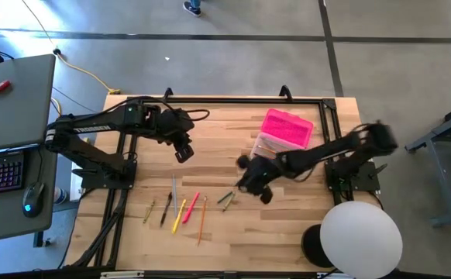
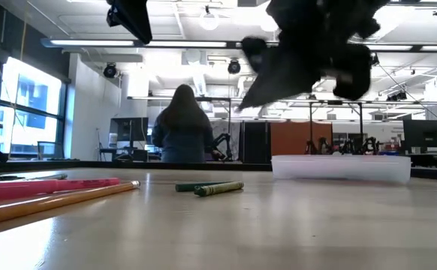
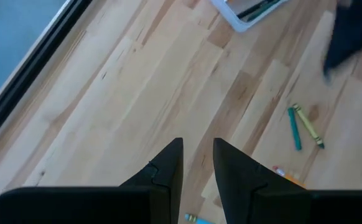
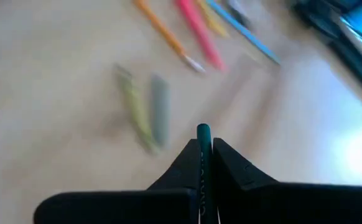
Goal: Pick & place school supplies into a supply box
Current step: Put the bottom dark green crayon into the pink supply box, then put the right green crayon into the pink supply box
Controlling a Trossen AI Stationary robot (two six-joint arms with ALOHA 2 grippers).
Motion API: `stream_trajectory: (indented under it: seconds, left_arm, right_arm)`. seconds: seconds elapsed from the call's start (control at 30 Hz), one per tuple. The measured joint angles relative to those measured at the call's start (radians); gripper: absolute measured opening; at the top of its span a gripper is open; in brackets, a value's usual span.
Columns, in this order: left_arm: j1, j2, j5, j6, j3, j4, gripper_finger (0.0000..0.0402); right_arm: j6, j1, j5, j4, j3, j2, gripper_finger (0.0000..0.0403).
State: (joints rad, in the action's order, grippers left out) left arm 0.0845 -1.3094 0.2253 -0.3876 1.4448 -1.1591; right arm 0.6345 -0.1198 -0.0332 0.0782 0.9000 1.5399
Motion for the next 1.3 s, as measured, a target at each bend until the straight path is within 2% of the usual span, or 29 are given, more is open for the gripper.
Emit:
stream_trajectory:
  seconds: [0.13,0.23,0.4,0.47,0.67,0.8,0.87,1.0,1.17,1.3]
  left_arm:
    - [0.0,0.005,-0.006,-0.044,0.0,0.005,0.012]
    - [0.0,0.004,-0.025,-0.055,0.0,0.006,0.012]
    - [0.0,0.004,-0.018,-0.055,0.0,0.041,0.012]
    - [0.0,0.004,-0.01,-0.054,0.0,0.079,0.012]
    - [0.0,0.004,-0.034,-0.035,0.0,0.115,0.012]
    - [0.0,0.004,-0.032,-0.035,0.0,0.116,0.012]
    - [0.0,0.004,-0.032,-0.035,0.0,0.116,0.012]
    - [0.0,0.004,-0.032,-0.036,0.0,0.112,0.012]
    - [0.0,0.004,-0.032,-0.028,0.0,0.111,0.012]
    - [0.0,0.004,-0.033,-0.028,0.0,0.109,0.012]
  right_arm:
    - [-0.134,0.047,-0.27,0.114,-0.067,-0.14,0.0003]
    - [-0.21,0.095,-0.358,0.026,-0.221,-0.245,0.0002]
    - [-0.42,0.182,-0.352,-0.419,-0.5,-0.328,0.0003]
    - [-0.503,0.196,-0.351,-0.514,-0.559,-0.328,0.0003]
    - [-0.645,0.196,-0.325,-0.479,-0.591,-0.32,0.0004]
    - [-0.687,0.196,-0.395,-0.424,-0.59,-0.321,0.0004]
    - [-0.689,0.196,-0.394,-0.417,-0.59,-0.321,0.0007]
    - [-0.76,0.196,-0.361,-0.422,-0.589,-0.307,0.0021]
    - [-0.793,0.196,-0.405,-0.421,-0.589,-0.24,0.0046]
    - [-0.793,0.196,-0.412,-0.506,-0.589,-0.202,0.0066]
